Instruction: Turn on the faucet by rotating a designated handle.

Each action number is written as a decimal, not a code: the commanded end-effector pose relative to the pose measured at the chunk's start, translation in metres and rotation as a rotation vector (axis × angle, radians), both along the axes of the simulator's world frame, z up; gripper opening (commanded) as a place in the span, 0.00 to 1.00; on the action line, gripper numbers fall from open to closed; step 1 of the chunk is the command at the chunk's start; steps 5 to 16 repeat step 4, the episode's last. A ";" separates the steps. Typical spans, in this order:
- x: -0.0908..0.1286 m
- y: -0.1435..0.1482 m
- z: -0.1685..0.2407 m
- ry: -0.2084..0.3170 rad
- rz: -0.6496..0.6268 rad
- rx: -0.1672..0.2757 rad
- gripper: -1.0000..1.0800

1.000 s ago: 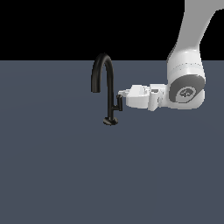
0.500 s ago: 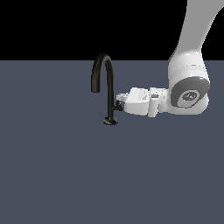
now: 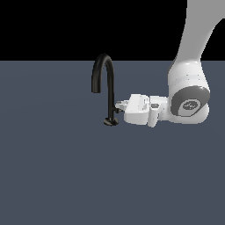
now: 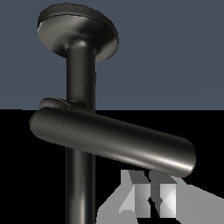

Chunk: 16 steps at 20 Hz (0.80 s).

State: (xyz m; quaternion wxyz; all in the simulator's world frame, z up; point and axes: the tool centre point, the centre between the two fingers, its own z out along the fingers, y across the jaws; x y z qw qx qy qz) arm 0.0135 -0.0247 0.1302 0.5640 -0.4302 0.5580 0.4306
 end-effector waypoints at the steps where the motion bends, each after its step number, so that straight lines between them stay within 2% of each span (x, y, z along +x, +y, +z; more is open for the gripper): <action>1: -0.015 0.004 -0.033 0.037 0.000 0.003 0.00; 3: -0.021 0.006 -0.046 0.042 0.001 0.004 0.00; 16: -0.021 0.006 -0.046 0.042 0.001 0.004 0.00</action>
